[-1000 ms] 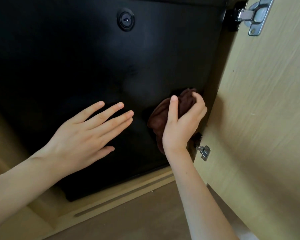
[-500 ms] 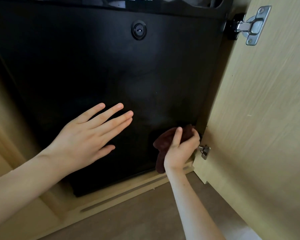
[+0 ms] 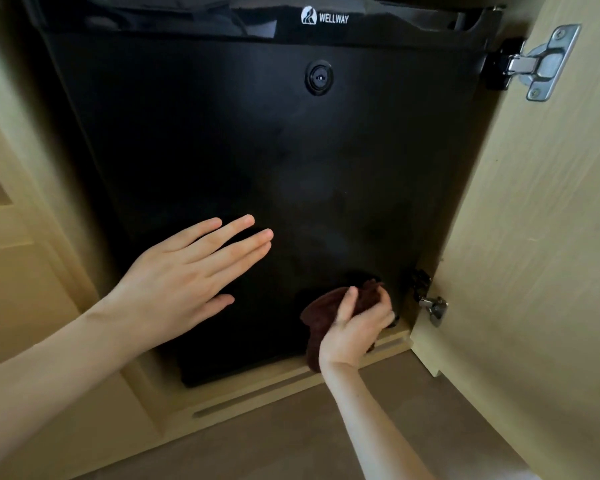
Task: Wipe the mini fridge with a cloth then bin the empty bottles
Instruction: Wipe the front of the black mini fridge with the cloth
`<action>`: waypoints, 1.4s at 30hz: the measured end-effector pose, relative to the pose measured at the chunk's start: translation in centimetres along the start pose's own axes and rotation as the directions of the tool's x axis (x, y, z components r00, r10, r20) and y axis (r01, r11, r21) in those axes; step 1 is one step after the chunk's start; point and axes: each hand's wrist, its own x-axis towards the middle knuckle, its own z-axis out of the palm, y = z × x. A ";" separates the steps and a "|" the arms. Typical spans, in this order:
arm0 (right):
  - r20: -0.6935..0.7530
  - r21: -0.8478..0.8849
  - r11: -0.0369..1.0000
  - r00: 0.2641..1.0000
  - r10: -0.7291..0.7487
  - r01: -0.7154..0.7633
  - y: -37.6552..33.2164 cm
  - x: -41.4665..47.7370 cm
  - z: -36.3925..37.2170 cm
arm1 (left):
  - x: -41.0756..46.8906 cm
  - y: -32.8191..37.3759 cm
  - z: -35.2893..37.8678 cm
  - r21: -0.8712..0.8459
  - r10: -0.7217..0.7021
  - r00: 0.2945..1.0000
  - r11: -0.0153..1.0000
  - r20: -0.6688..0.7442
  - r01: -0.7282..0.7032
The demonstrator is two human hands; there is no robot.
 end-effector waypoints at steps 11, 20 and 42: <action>0.081 0.023 0.853 0.849 -0.521 0.521 -11.0 -3.0 3.9 | -1.6 -0.9 -0.6 0.004 -0.040 0.999 0.999 -0.005 0.040; -0.019 0.083 0.996 0.999 -0.036 0.037 -6.0 0.4 0.9 | -1.9 -0.9 -1.1 0.021 -0.076 0.997 0.997 0.020 0.076; 0.224 -0.033 0.468 0.463 -0.858 0.883 -6.3 -3.0 3.4 | -1.9 -0.6 -1.3 0.023 -0.239 0.971 0.971 0.004 0.239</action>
